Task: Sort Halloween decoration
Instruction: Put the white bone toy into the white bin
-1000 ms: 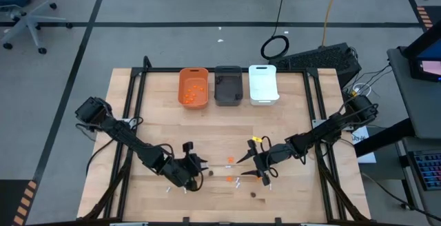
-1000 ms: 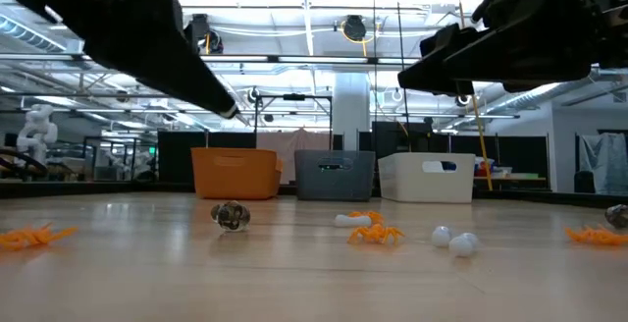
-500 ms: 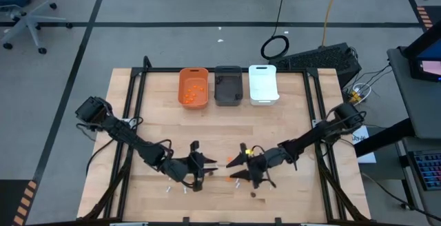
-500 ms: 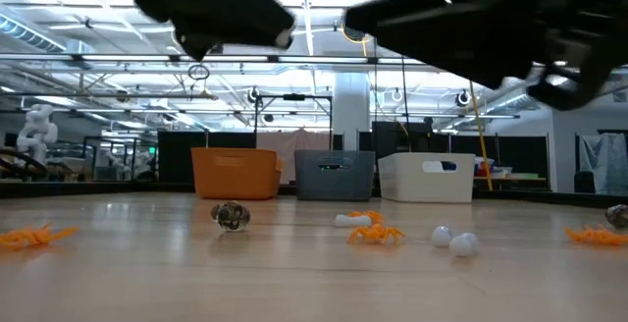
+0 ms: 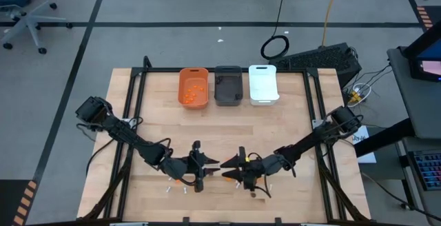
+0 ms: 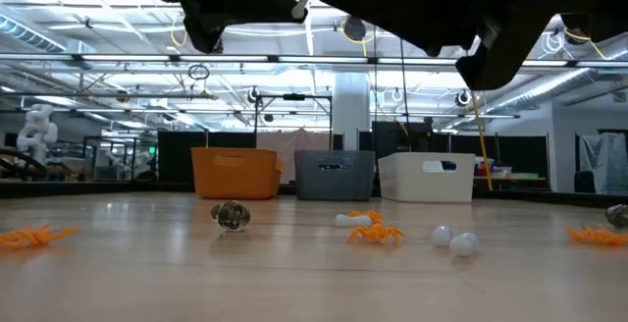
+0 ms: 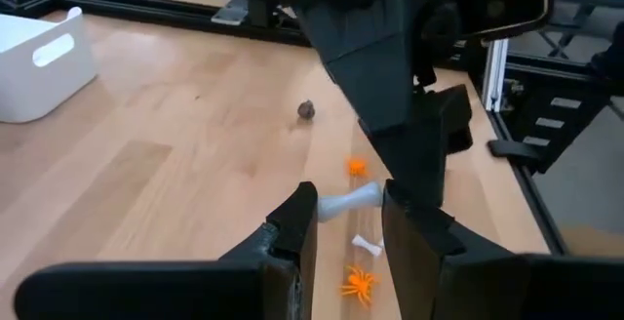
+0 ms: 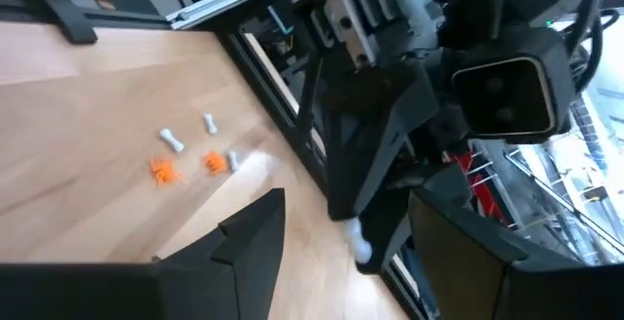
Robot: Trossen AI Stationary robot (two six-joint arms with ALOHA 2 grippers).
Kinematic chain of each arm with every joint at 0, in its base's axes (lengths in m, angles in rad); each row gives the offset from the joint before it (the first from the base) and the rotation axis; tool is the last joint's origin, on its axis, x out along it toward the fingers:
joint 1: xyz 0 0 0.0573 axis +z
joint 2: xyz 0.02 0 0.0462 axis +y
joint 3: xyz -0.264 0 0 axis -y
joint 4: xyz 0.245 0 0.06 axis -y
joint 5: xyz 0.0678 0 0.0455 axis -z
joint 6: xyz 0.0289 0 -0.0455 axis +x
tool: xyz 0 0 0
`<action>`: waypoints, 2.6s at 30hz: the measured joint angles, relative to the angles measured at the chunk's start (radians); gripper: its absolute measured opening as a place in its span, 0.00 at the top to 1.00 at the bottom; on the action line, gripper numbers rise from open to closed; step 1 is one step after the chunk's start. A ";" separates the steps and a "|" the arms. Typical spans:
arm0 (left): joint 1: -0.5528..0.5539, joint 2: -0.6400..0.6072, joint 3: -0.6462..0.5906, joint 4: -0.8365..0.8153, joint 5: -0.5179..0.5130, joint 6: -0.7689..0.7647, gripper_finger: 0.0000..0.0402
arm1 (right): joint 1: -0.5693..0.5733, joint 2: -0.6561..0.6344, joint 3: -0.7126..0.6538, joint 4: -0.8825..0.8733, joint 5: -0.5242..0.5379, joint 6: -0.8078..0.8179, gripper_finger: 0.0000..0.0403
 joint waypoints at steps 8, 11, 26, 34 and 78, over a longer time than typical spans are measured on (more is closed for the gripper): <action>0.000 0.000 0.000 0.053 0.038 -0.001 0.77 | -0.029 0.000 0.021 -0.026 -0.054 -0.019 0.51; 0.000 0.000 0.000 0.058 0.046 -0.001 0.77 | -0.034 0.000 0.021 -0.034 -0.055 -0.026 0.57; 0.001 0.000 0.000 0.057 0.055 -0.028 0.77 | -0.050 0.000 0.021 -0.026 -0.108 -0.034 0.84; 0.001 0.000 0.000 0.057 0.074 -0.032 0.77 | -0.054 0.000 0.021 -0.031 -0.112 0.020 0.97; -0.001 -0.001 0.000 0.051 -0.009 0.149 0.43 | -0.014 -0.028 0.021 -0.310 0.003 0.903 1.00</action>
